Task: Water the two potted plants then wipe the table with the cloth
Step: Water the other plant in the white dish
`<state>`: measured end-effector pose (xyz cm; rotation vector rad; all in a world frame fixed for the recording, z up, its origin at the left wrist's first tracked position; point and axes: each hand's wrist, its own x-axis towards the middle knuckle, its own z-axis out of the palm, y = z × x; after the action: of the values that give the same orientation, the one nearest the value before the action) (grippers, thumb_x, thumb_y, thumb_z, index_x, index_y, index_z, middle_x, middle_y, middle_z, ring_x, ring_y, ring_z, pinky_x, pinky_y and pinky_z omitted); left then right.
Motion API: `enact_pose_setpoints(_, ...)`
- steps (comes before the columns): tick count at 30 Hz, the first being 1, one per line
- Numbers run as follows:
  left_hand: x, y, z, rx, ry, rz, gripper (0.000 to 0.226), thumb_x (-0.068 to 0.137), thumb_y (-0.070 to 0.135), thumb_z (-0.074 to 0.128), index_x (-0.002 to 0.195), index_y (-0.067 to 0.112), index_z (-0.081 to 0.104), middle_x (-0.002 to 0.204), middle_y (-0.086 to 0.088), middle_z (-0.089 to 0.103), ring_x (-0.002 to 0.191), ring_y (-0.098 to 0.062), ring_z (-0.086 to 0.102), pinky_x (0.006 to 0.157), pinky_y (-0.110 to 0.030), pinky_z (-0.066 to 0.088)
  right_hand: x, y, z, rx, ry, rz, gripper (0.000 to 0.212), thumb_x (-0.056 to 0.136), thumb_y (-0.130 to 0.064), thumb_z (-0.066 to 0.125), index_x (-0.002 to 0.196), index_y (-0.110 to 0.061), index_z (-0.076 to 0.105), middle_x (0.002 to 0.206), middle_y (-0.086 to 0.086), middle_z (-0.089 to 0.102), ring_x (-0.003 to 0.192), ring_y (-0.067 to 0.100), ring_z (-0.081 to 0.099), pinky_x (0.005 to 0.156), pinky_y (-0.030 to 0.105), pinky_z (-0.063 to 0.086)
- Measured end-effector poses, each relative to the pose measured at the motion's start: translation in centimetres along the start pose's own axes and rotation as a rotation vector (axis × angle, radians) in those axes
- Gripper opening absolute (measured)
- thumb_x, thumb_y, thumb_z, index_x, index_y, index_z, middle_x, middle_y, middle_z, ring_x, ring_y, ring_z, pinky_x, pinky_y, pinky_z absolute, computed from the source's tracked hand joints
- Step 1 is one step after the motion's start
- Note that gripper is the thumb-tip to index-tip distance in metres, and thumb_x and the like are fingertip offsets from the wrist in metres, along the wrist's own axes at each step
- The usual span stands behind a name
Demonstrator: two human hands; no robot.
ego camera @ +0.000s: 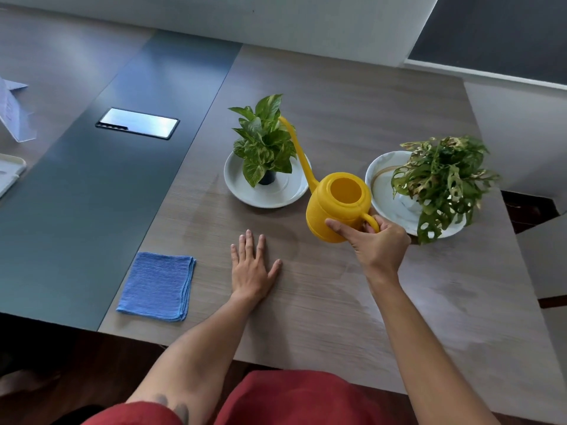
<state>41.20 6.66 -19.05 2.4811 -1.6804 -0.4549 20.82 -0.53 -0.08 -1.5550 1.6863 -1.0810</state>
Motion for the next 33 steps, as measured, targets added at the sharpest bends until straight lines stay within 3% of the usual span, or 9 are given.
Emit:
enact_pose_setpoints(4, -0.9, 1.2, 0.0, -0.035, 0.018, 0.003, 0.092, 0.086, 0.069, 0.009, 0.158, 0.012, 0.014, 0.166, -0.015, 0.003, 0.154, -0.028, -0.004, 0.124, -0.046, -0.006, -0.4, 1.7, -2.0, 0.058, -0.024, 0.039, 0.042, 0.049, -0.052, 0.096, 0.062, -0.028, 0.063, 0.074, -0.007, 0.072, 0.063, 0.007, 0.064, 0.072, 0.040, 0.063)
enact_pose_setpoints(8, -3.0, 3.8, 1.1, -0.066, 0.025, 0.091, 0.091, 0.088, 0.067, 0.014, 0.157, 0.008, 0.019, 0.166, -0.014, 0.005, 0.154, -0.026, -0.003, 0.124, -0.041, -0.005, -1.3, 4.2, -4.9, 0.077, -0.013, 0.099, 0.058, 0.043, -0.059, 0.094, 0.058, -0.012, 0.062, 0.063, 0.003, 0.070, 0.058, 0.021, 0.064, 0.062, 0.047, 0.061)
enact_pose_setpoints(11, -4.6, 6.6, 2.0, -0.057, 0.026, 0.154, 0.092, 0.088, 0.068, 0.014, 0.157, 0.006, 0.018, 0.166, -0.014, 0.005, 0.154, -0.025, -0.003, 0.124, -0.039, -0.005, -2.1, 6.3, -7.5, 0.074, -0.004, 0.148, 0.054, 0.044, -0.052, 0.098, 0.053, -0.017, 0.058, 0.050, -0.008, 0.058, 0.049, 0.005, 0.048, 0.050, 0.031, 0.052)
enact_pose_setpoints(13, -5.8, 8.8, 2.6, -0.045, 0.014, 0.184, 0.092, 0.088, 0.068, 0.012, 0.157, 0.006, 0.017, 0.166, -0.013, 0.003, 0.154, -0.025, -0.004, 0.124, -0.039, -0.006, -2.7, 7.9, -9.4, 0.049, 0.002, 0.155, 0.054, 0.047, -0.047, 0.099, 0.050, -0.022, 0.051, 0.043, -0.017, 0.043, 0.045, 0.004, 0.040, 0.045, 0.020, 0.037)
enact_pose_setpoints(16, -7.4, 13.2, 4.0, -0.046, 0.003, 0.252, 0.091, 0.090, 0.067, 0.014, 0.156, 0.005, 0.019, 0.166, -0.014, 0.005, 0.154, -0.027, -0.002, 0.125, -0.040, -0.003, -3.7, 10.8, -13.1, 0.019, 0.067, 0.178, 0.061, 0.047, -0.047, 0.099, 0.050, -0.018, 0.046, 0.045, -0.016, 0.035, 0.044, 0.007, 0.038, 0.045, 0.015, 0.028)
enact_pose_setpoints(21, -10.4, 21.6, 6.5, -0.101, -0.021, 0.404, 0.085, 0.093, 0.062, 0.025, 0.155, 0.004, 0.025, 0.165, -0.015, 0.010, 0.153, -0.030, 0.003, 0.125, -0.041, 0.001, -5.7, 16.5, -19.3, 0.042, 0.157, 0.247, 0.052, 0.050, -0.052, 0.096, 0.073, -0.014, 0.070, 0.055, 0.001, 0.058, 0.053, 0.002, 0.049, 0.053, 0.023, 0.046)
enact_pose_setpoints(25, -12.7, 27.4, 8.4, -0.108, -0.054, 0.479, 0.082, 0.094, 0.061, 0.028, 0.155, 0.005, 0.025, 0.165, -0.016, 0.010, 0.153, -0.030, 0.004, 0.125, -0.043, 0.004, -7.1, 20.0, -24.2, -0.043, 0.224, 0.305, 0.047, 0.055, -0.046, 0.097, 0.088, -0.021, 0.076, 0.052, -0.019, 0.051, 0.053, -0.005, 0.056, 0.055, 0.009, 0.040)
enact_pose_setpoints(30, -14.6, 32.5, 10.8, -0.098, -0.059, 0.529, 0.080, 0.094, 0.057, 0.034, 0.152, 0.003, 0.031, 0.163, -0.019, 0.017, 0.152, -0.035, 0.013, 0.124, -0.048, 0.012, -8.4, 24.9, -28.8, -0.056, 0.312, 0.439, 0.043, 0.053, -0.043, 0.098, 0.077, -0.020, 0.071, 0.045, -0.021, 0.044, 0.047, -0.007, 0.051, 0.061, 0.023, 0.039)
enact_pose_setpoints(33, -14.9, 34.4, 11.9, -0.064, -0.046, 0.536, 0.079, 0.094, 0.058, 0.036, 0.151, 0.003, 0.033, 0.162, -0.020, 0.019, 0.152, -0.036, 0.014, 0.124, -0.049, 0.012, -8.8, 27.1, -30.8, -0.105, 0.369, 0.441, 0.045, 0.053, -0.044, 0.098, 0.072, -0.018, 0.067, 0.049, -0.009, 0.052, 0.045, -0.001, 0.050, 0.055, 0.020, 0.037)
